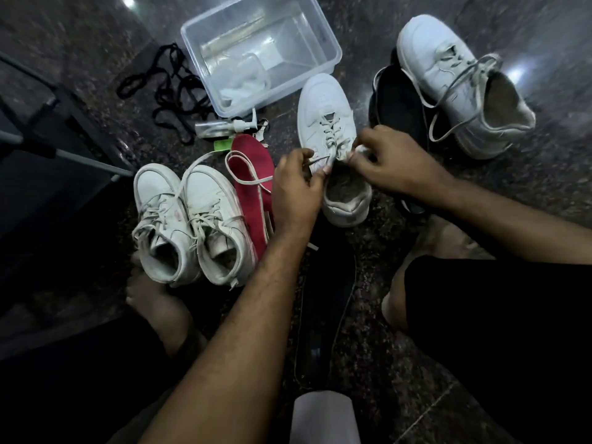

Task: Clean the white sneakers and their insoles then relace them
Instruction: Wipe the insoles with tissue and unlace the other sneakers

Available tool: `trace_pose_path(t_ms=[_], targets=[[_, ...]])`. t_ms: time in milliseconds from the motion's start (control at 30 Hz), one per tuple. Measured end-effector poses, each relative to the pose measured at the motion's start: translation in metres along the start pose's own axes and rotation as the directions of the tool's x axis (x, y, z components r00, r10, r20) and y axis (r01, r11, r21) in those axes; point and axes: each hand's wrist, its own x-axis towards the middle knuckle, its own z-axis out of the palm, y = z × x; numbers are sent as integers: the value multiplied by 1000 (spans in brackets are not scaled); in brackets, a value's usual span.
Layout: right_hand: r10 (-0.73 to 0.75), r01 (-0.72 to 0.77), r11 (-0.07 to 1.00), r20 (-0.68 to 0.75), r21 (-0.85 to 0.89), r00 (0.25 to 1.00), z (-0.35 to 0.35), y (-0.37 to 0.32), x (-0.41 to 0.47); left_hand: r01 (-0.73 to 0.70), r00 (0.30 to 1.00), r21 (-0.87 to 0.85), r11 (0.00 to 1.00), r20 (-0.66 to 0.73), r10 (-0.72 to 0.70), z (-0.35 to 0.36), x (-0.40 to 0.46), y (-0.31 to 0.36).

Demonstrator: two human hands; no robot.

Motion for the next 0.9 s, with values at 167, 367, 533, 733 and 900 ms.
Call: trace_pose_path(t_ms=[167,367,533,733,900], targets=[[6,10,981,83,-193,997,20,7,-8,-41,999,-18,999,-13,40,-3,-16,4],[81,-90,979,-58,-183,995,24,6,-5,-66,990,104,992,-115,78,3,-67,0],[123,-143,980,-138,-141,983,19,16,1,-36,989,342,939,150,-17,2,-100,-30],[110,-124,986,-124,-112,986,18,18,1,-42,958,461,887,271,-96,4,-103,-39],[107,-118,988,-113,-98,988,19,14,-1,-65,998,306,950,46,54,-6,-81,-22]])
